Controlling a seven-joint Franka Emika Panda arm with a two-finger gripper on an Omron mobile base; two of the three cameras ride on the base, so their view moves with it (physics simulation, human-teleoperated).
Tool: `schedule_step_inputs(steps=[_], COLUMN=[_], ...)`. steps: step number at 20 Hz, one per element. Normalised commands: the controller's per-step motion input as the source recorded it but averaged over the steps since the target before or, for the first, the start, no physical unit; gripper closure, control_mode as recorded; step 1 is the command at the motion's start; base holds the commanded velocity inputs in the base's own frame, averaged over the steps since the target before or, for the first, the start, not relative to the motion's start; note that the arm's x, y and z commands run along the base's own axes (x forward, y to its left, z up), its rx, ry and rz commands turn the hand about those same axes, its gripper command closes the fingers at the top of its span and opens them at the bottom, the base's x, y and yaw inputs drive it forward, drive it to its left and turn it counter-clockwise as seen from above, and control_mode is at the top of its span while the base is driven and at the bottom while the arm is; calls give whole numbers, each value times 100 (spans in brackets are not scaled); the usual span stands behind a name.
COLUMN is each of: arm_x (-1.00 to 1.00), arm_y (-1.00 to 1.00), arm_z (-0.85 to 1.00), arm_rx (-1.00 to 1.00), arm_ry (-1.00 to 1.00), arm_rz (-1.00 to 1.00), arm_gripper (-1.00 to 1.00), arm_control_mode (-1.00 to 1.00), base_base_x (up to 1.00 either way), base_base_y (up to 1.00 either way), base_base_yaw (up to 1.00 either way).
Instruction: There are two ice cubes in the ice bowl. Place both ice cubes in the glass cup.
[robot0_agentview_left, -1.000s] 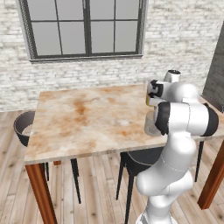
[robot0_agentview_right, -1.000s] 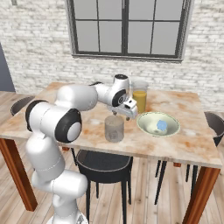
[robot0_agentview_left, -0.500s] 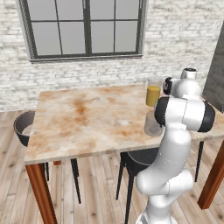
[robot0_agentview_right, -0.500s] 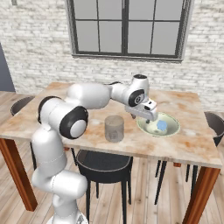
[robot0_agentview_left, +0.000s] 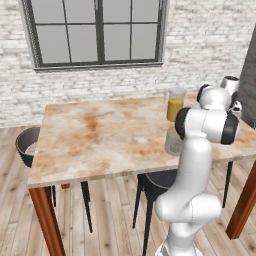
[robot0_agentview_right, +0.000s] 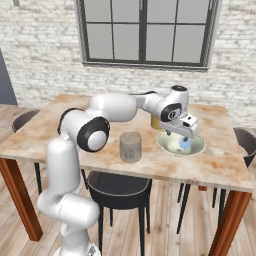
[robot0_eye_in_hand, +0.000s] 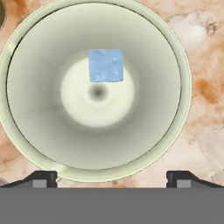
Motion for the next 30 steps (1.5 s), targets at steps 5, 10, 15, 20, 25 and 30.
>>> schedule_step_inputs(steps=[5,10,15,20,25,30], arm_x=[33,23,2,18,26,39], arm_y=[-41,-12,0,0,0,0], arm_z=[0,-16,-27,-50,-52,-3], arm_rx=[0,0,0,-5,-13,-2], arm_ry=[0,-1,0,0,-1,0], arm_rz=[0,0,0,0,-2,-6], arm_gripper=[-100,-100,-100,-100,-100,-100], arm_control_mode=[-100,-100,-100,-100,-100,-100], base_base_x=[0,0,0,0,0,0], base_base_y=[0,0,0,0,0,0], base_base_yaw=[0,0,0,0,0,0])
